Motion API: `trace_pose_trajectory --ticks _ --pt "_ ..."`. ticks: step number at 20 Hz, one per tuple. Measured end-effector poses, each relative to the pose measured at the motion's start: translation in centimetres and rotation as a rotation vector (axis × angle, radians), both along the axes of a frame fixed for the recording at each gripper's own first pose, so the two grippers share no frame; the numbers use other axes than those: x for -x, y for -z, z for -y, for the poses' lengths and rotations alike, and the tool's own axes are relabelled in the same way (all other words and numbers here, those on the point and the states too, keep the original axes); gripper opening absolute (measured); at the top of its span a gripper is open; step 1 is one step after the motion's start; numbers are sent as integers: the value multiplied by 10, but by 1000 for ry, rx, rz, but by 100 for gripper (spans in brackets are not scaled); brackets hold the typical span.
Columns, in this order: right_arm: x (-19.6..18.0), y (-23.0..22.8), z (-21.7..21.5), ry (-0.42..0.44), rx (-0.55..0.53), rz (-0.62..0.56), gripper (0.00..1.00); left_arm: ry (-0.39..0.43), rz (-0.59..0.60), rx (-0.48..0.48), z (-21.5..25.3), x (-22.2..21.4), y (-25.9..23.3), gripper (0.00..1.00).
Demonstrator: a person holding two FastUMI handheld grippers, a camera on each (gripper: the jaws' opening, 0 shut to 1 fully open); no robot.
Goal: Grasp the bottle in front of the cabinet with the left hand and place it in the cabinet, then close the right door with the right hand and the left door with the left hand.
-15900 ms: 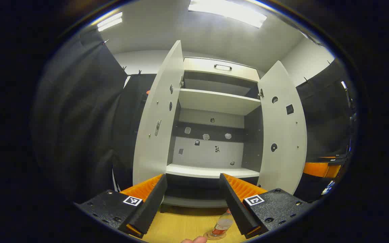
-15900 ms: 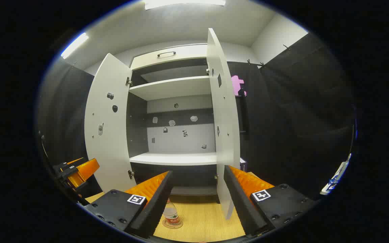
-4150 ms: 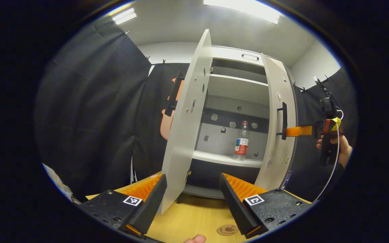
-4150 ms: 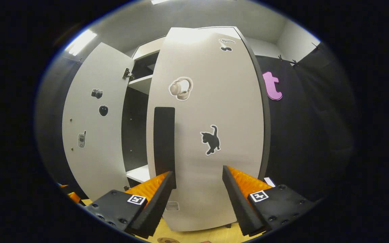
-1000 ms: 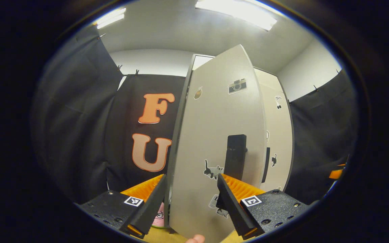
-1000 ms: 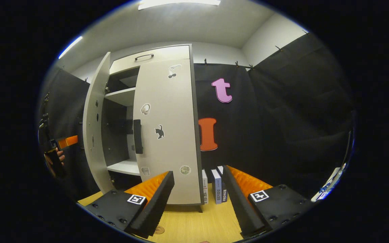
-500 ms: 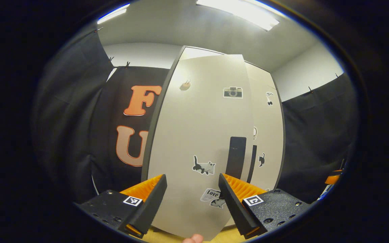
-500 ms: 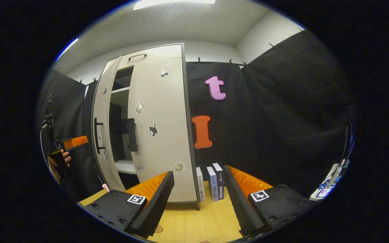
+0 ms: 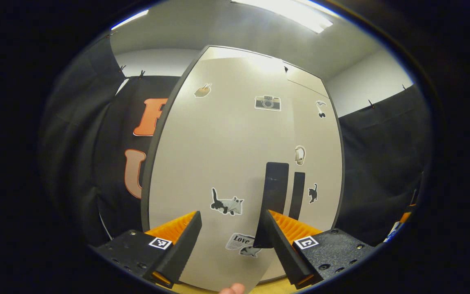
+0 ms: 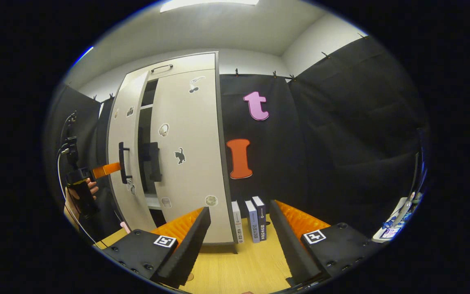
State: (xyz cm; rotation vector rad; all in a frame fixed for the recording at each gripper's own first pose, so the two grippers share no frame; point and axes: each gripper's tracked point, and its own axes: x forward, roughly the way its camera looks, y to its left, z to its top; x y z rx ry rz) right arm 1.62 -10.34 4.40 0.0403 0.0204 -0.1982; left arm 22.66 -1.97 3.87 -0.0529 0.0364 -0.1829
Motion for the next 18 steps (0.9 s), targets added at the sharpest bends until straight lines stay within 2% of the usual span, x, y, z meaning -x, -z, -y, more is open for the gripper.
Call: trace_pose_trajectory --ticks 8,12,14,18 --pt "12 7 5 13 18 -28 97 -16 -26 -8 11 -27 8 94" --pt "14 7 3 3 19 -34 97 -29 -36 -9 13 -30 11 94" --pt "15 6 1 -5 20 -32 97 -8 -42 9 20 -31 12 94" --pt "20 4 -4 -22 25 -26 97 -23 -57 38 20 -19 10 95"
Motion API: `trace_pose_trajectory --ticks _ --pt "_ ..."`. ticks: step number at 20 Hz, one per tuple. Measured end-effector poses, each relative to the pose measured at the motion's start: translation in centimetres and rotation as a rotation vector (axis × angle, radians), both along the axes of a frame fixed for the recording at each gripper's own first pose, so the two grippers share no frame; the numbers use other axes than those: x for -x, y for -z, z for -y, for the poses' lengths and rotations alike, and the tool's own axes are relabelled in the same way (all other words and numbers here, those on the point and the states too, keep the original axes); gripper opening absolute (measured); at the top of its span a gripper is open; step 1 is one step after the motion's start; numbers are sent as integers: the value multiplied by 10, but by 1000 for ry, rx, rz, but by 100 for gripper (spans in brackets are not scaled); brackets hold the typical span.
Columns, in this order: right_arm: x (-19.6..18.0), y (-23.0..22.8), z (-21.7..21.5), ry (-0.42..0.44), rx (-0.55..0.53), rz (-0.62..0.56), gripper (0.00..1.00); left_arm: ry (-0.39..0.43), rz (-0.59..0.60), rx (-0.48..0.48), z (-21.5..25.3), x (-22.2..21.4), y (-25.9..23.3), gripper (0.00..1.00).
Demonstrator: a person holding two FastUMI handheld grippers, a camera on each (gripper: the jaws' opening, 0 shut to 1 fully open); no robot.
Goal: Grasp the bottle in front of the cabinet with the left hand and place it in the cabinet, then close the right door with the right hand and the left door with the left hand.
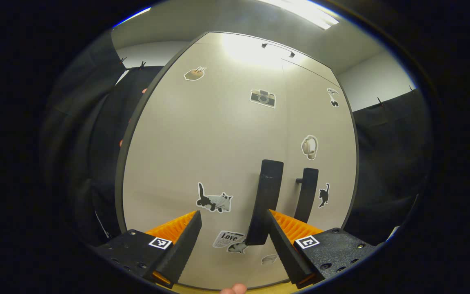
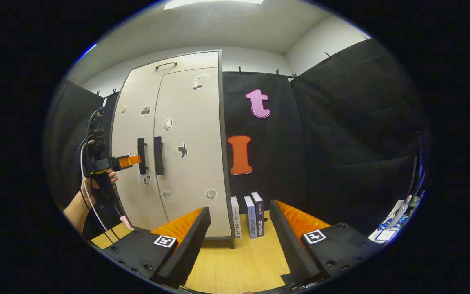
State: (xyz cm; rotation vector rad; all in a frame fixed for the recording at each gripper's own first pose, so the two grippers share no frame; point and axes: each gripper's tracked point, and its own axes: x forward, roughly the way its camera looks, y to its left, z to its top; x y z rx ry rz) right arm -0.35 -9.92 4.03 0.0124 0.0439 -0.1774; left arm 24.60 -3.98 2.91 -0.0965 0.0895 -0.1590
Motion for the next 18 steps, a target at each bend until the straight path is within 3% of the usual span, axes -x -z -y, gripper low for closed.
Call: trace_pose_trajectory --ticks 7,13,18 --pt "1 3 -10 -35 3 -4 97 74 48 4 8 72 -38 95" --pt "3 12 -32 -87 6 -6 97 61 65 -40 -2 140 -40 95" --pt "8 19 -51 -121 -8 -1 97 8 56 10 -18 191 -27 95"
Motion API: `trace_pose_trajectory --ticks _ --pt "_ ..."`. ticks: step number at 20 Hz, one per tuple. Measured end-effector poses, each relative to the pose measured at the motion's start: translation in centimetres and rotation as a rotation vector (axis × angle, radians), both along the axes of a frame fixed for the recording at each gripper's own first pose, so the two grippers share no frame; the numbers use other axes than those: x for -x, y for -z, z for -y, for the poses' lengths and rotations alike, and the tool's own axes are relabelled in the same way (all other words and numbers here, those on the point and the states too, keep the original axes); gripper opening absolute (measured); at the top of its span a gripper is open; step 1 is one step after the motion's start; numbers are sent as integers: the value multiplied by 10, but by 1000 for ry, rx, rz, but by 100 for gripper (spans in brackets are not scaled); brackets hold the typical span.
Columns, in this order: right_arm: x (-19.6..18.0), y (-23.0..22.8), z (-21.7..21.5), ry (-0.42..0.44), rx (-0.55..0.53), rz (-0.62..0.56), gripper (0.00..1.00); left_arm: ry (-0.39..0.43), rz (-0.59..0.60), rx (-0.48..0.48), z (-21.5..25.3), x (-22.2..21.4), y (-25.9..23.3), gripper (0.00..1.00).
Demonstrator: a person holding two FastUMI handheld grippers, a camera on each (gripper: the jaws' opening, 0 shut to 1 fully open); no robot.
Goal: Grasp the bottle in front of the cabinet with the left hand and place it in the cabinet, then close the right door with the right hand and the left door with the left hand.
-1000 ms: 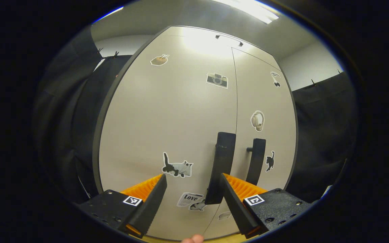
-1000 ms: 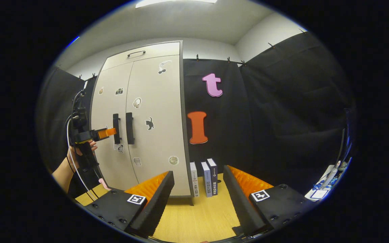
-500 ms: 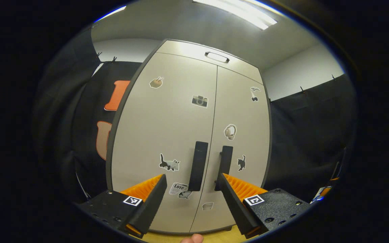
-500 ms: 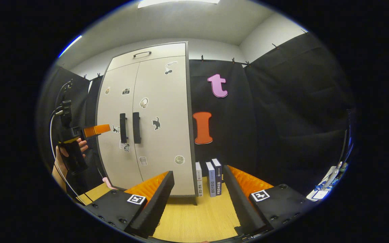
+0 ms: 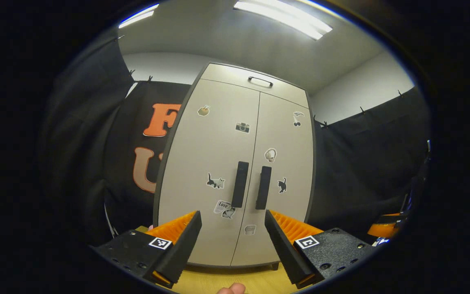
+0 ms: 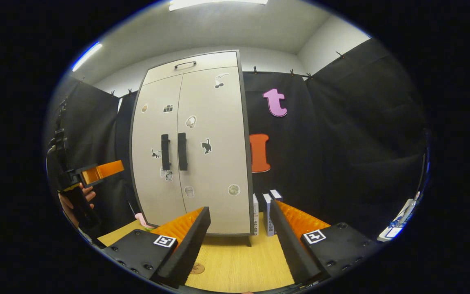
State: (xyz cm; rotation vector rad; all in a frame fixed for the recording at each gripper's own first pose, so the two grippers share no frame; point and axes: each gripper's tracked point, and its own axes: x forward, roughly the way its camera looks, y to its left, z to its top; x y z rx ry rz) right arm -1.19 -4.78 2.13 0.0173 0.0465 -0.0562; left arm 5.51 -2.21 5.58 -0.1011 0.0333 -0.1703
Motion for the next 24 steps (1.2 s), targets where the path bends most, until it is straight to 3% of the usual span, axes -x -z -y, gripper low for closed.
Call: trace_pose_trajectory --ticks 5,10,24 --pt "5 5 -10 -13 -9 11 97 -47 -14 -53 -18 36 20 95" --pt "9 10 -20 -25 4 23 97 -76 6 -43 -18 62 24 95" --pt "17 13 -35 -70 -10 21 97 -97 -49 -38 -24 81 44 95"
